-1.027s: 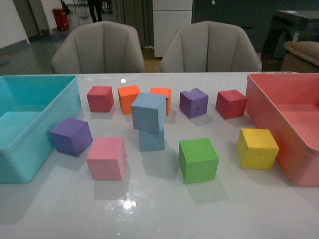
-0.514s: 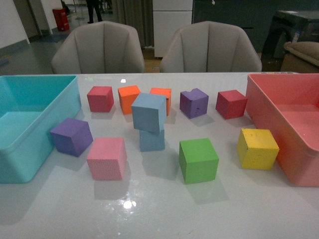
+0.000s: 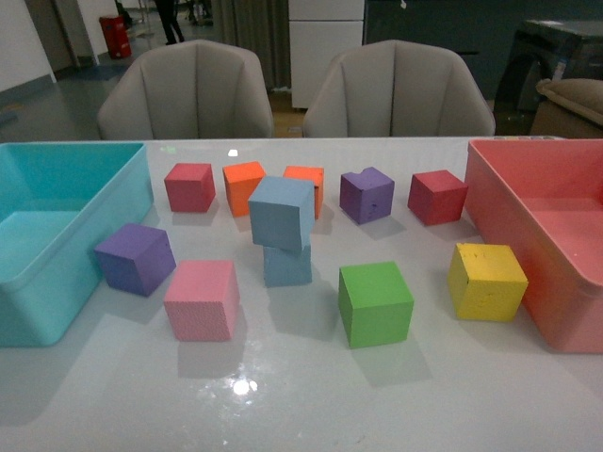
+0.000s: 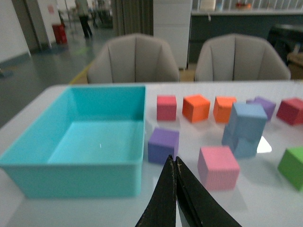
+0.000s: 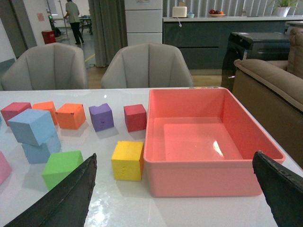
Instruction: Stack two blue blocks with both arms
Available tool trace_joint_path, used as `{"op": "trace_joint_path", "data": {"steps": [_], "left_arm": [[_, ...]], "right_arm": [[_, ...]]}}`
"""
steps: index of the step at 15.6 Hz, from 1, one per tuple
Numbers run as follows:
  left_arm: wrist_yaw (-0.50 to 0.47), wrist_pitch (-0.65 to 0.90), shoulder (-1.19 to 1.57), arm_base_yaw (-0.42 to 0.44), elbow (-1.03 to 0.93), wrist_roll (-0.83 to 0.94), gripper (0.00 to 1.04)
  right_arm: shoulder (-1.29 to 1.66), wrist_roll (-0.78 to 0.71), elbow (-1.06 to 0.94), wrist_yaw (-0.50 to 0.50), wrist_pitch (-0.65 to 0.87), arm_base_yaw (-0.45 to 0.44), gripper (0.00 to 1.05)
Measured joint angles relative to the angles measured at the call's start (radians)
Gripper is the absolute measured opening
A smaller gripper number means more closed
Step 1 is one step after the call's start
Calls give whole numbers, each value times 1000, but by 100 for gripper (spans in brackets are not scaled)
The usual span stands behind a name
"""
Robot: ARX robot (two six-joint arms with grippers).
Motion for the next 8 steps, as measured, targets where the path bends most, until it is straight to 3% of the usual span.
{"op": "trace_joint_path", "data": {"steps": [1,5,8], "left_arm": [[-2,-87,-110,0,4,0,2],[1,-97,-111,0,-2,0,2],[0,-97,-111,0,-2,0,36]], "right_arm": [[0,0,0,0,1,0,98],[0,0,0,0,0,0,98],[0,0,0,0,0,0,98]]}}
